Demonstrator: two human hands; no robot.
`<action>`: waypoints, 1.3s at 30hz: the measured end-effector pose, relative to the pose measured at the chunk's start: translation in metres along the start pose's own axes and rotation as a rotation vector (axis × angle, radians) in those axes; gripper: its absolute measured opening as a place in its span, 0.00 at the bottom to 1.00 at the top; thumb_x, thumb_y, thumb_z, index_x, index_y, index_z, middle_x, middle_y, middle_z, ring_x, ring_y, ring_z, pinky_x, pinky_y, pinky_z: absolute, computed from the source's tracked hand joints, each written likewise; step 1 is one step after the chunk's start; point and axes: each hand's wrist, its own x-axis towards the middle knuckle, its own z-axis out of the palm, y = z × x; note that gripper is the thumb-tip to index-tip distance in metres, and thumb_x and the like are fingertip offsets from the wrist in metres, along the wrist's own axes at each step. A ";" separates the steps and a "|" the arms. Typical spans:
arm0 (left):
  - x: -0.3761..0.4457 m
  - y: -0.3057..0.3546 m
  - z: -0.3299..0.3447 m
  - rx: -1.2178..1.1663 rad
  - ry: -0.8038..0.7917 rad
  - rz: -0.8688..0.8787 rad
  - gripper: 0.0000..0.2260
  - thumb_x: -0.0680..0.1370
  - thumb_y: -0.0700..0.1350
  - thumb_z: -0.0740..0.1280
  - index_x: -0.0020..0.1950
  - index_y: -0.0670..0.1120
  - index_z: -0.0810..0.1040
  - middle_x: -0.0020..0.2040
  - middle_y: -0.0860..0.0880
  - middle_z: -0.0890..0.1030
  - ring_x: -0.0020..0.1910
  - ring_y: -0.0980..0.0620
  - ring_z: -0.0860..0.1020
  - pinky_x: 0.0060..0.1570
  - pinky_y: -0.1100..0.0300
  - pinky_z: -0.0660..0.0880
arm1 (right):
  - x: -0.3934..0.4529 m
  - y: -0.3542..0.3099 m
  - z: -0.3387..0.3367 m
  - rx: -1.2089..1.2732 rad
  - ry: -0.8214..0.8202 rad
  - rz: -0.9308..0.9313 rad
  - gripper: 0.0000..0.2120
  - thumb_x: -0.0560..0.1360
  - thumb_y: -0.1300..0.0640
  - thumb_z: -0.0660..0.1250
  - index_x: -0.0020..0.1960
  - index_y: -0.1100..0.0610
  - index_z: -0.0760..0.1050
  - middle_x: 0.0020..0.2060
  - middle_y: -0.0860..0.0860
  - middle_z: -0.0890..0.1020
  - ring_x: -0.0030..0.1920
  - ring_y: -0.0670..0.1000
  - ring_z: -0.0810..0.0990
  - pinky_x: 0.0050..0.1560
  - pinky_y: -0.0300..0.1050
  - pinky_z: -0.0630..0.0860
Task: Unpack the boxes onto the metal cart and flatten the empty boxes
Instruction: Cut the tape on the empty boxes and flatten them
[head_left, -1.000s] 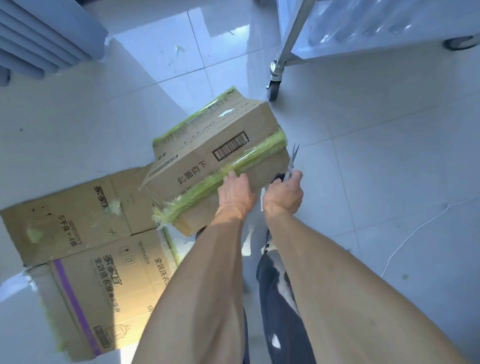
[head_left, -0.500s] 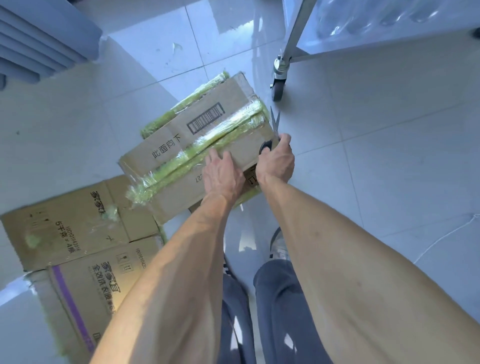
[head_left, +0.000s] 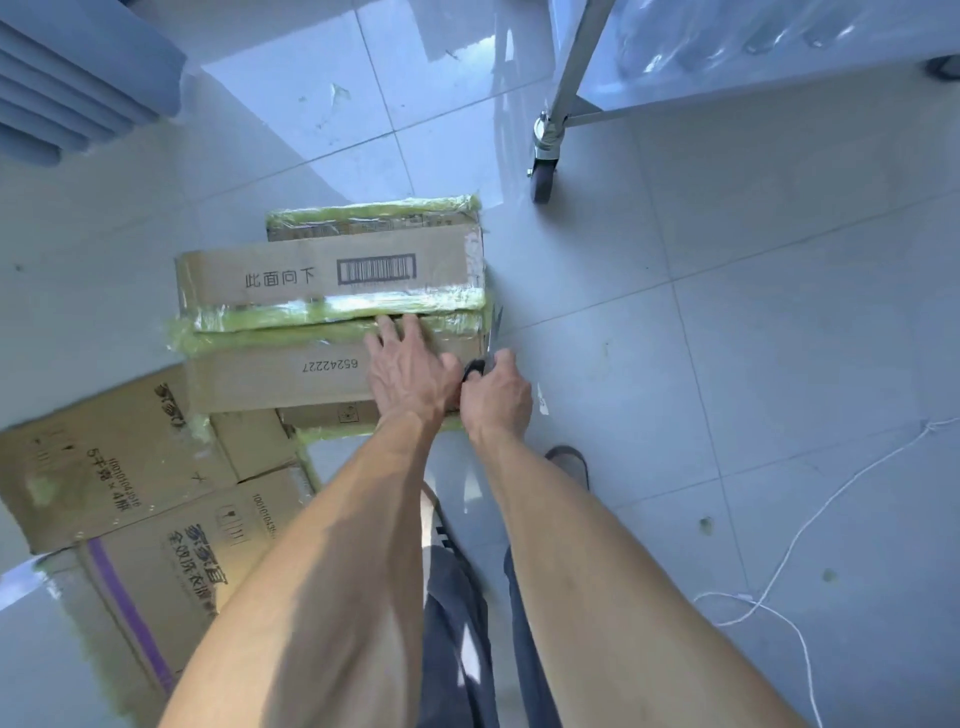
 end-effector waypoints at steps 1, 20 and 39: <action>-0.003 -0.005 0.000 0.034 0.002 0.039 0.25 0.72 0.48 0.64 0.68 0.45 0.66 0.70 0.41 0.65 0.60 0.43 0.66 0.52 0.52 0.68 | -0.002 0.007 0.001 -0.001 0.006 0.017 0.07 0.78 0.56 0.62 0.55 0.55 0.72 0.48 0.58 0.81 0.50 0.60 0.79 0.43 0.45 0.68; -0.028 0.011 -0.004 -0.092 0.111 -0.132 0.15 0.75 0.54 0.60 0.48 0.42 0.75 0.60 0.41 0.67 0.57 0.41 0.66 0.48 0.53 0.60 | -0.031 0.054 -0.046 -0.685 0.311 -0.299 0.29 0.67 0.70 0.45 0.64 0.57 0.70 0.53 0.56 0.74 0.55 0.58 0.70 0.59 0.53 0.64; -0.029 0.010 -0.003 -0.103 0.142 -0.181 0.17 0.76 0.54 0.59 0.46 0.42 0.78 0.59 0.41 0.68 0.57 0.42 0.66 0.49 0.54 0.59 | -0.036 0.038 -0.026 -0.604 0.182 -0.330 0.17 0.78 0.70 0.54 0.60 0.59 0.74 0.48 0.55 0.81 0.50 0.56 0.80 0.47 0.48 0.70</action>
